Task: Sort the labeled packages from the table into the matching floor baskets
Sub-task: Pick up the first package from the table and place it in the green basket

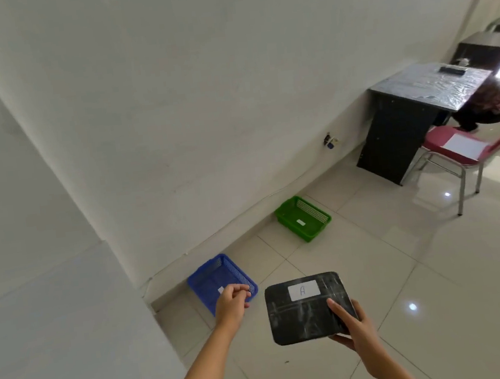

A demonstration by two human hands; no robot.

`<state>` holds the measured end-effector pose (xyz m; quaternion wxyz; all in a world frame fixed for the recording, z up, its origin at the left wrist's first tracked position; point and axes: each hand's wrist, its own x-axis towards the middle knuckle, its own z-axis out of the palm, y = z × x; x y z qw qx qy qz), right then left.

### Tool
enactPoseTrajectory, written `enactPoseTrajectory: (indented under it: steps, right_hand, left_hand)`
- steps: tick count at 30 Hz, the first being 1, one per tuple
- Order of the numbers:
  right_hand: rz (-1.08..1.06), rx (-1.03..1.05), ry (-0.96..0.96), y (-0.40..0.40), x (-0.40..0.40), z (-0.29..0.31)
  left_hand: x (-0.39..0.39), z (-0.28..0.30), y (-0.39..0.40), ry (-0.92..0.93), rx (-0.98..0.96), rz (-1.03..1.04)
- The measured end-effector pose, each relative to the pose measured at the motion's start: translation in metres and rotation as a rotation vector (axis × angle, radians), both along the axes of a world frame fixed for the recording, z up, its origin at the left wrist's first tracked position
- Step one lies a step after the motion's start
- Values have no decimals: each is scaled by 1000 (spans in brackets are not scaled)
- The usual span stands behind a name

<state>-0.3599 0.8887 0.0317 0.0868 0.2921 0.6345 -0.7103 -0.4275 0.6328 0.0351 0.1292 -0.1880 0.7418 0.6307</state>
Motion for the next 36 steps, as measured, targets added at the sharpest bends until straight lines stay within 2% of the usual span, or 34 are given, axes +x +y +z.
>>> enactPoseTrajectory:
  steps: [3, 10, 20, 25, 32, 36]
  right_hand:
    - [-7, -26, -11, 46, -47, -10]
    - [-7, -46, -76, 148, -215, -22]
    - [24, -49, -122, 261, -424, -21]
    - [85, -34, -177, 317, -544, -54]
    - [285, 0, -299, 408, -731, -120]
    - [332, 60, -356, 450, -809, -157]
  left_hand:
    - [-47, -18, 46, -20, -43, -83]
    - [-207, -57, 144, -101, -57, -80]
    - [-394, -55, 251, -146, -84, -66]
    - [-472, -85, 290, -227, -68, 83]
    - [-580, -149, 382, -408, 4, 408]
    - [-627, -173, 438, -529, 38, 463]
